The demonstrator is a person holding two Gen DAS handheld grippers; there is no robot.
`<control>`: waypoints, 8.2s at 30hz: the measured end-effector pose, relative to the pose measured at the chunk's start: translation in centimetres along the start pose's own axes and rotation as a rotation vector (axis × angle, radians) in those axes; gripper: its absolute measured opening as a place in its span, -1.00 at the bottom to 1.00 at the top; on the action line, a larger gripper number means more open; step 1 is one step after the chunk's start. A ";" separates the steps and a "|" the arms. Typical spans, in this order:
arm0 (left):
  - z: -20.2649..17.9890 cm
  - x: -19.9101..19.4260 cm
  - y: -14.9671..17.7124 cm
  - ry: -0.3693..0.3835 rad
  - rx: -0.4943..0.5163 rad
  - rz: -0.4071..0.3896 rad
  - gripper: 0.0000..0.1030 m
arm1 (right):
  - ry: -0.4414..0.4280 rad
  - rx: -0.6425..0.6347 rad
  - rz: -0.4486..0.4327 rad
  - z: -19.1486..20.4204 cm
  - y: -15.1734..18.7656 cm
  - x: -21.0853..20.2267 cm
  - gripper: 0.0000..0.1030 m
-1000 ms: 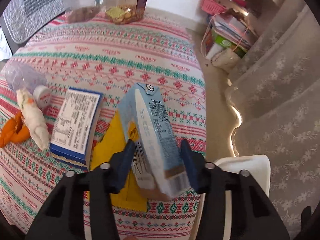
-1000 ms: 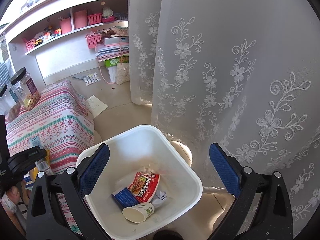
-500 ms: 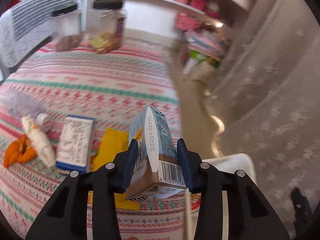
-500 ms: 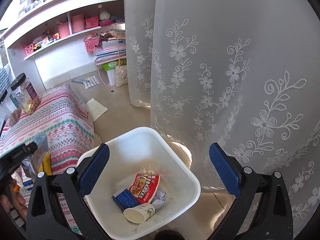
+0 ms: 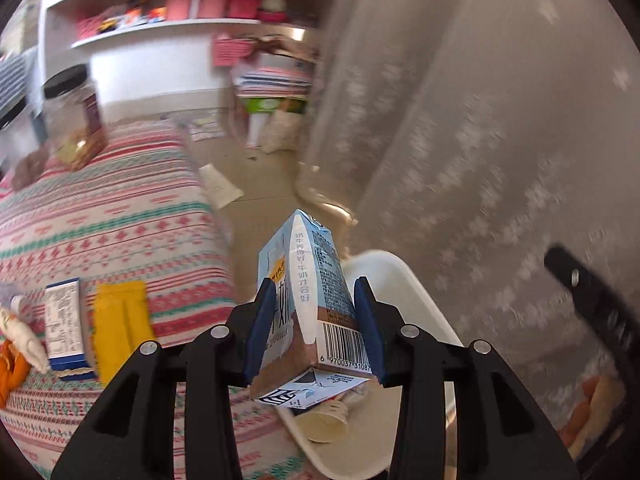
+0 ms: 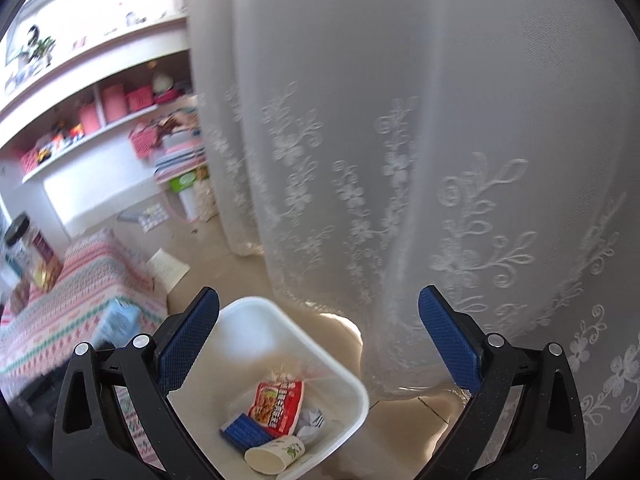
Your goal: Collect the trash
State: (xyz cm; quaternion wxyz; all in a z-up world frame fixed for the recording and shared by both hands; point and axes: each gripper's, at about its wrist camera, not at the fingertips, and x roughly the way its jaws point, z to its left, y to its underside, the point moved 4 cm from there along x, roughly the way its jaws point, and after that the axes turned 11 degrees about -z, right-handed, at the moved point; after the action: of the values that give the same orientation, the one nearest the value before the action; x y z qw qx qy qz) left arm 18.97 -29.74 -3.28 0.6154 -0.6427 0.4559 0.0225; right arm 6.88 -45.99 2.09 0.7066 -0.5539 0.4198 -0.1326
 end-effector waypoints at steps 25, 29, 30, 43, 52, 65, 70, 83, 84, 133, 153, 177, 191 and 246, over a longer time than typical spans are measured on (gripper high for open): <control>5.7 -3.4 -0.9 -0.376 0.090 -0.070 0.67 | -0.057 -0.137 0.035 5.6 1.9 -0.5 0.86; 7.6 -4.8 -1.0 -0.418 0.078 -0.085 0.68 | -0.086 -0.175 0.040 7.8 2.5 -0.7 0.86; 8.2 -5.1 -1.1 -0.430 0.075 -0.087 0.68 | -0.092 -0.182 0.041 8.3 2.6 -0.8 0.86; 14.8 -9.0 -0.9 -0.528 -0.002 -0.085 0.73 | -0.197 -0.281 0.015 16.1 4.6 -2.8 0.86; 18.8 -11.8 -0.8 -0.600 -0.032 -0.107 0.73 | -0.293 -0.294 -0.012 20.7 5.7 -4.7 0.86; 24.4 -14.5 0.8 -0.693 -0.071 -0.075 0.73 | -0.404 -0.327 -0.003 26.5 7.8 -7.3 0.86; 27.5 -14.8 2.1 -0.725 -0.101 -0.029 0.73 | -0.435 -0.346 0.018 28.3 8.7 -7.6 0.86; 33.5 -10.6 8.2 -0.630 -0.103 0.314 0.73 | -0.482 -0.433 0.071 31.8 11.0 -7.6 0.86; 33.4 -10.1 8.6 -0.604 -0.103 0.335 0.73 | -0.486 -0.438 0.079 32.0 11.2 -7.5 0.86; 34.2 -12.0 12.3 -0.346 -0.197 0.436 -0.60 | -0.766 -0.798 0.234 38.9 18.7 -8.9 0.86; 34.1 -17.0 7.3 -0.487 -0.188 0.252 -0.66 | -0.890 -0.740 0.401 42.5 22.2 -8.4 -0.26; 32.7 -17.6 4.1 -0.556 -0.195 0.116 -0.66 | -0.977 -0.517 0.300 39.5 14.3 -11.4 -0.49; 30.6 -18.0 1.4 -0.567 -0.214 -0.029 -0.65 | -0.917 -0.440 0.207 36.1 11.1 -10.8 -0.47; 10.5 -10.5 -2.9 -0.289 0.054 -0.201 -0.60 | -0.476 -0.307 0.037 15.9 3.4 -3.5 -0.42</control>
State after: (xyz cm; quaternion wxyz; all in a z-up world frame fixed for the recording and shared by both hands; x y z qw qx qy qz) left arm 20.24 -15.88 2.61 0.6904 -0.6585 0.2966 0.0406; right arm 15.55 -31.88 1.15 0.6956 -0.6623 0.2670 0.0791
